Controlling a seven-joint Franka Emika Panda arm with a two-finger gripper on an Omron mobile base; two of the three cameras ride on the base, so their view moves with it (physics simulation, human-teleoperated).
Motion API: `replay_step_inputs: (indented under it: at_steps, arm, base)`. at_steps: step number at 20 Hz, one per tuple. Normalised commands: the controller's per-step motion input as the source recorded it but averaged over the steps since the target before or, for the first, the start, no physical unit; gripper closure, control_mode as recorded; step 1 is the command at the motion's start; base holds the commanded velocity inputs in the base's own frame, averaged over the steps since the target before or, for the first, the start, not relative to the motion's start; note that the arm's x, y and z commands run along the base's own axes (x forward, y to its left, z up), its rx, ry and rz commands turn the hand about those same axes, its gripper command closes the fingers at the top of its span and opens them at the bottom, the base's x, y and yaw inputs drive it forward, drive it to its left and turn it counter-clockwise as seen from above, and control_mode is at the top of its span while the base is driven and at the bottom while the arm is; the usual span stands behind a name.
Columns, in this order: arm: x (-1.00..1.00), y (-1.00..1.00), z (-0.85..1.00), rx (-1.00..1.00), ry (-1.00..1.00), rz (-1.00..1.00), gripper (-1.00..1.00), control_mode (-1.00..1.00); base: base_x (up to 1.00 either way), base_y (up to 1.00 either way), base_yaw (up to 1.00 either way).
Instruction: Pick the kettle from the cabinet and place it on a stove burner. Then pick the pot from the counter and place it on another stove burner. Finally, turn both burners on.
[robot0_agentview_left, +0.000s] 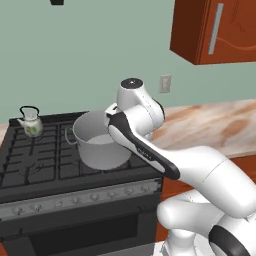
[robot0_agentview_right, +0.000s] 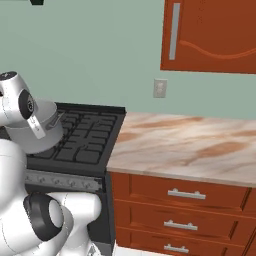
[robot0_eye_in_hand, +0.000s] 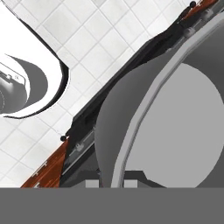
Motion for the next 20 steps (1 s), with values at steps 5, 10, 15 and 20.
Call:
replay_step_inputs:
  at_steps: [5, 10, 15, 20]
  arm:
    - [0.0, 0.0, 0.0, 0.0, 0.0, 0.0, 1.0, 1.0]
    - [0.0, 0.0, 0.0, 0.0, 0.0, 0.0, 1.0, 1.0]
    - [0.0, 0.0, 0.0, 0.0, 0.0, 0.0, 1.0, 1.0]
    - [0.0, 0.0, 0.0, 0.0, 0.0, 0.0, 1.0, 1.0]
  base:
    - [0.1, -0.26, -0.02]
    - [0.31, -0.05, -0.05]
    - [0.24, -0.02, -0.05]
    - [0.16, 0.0, -0.04]
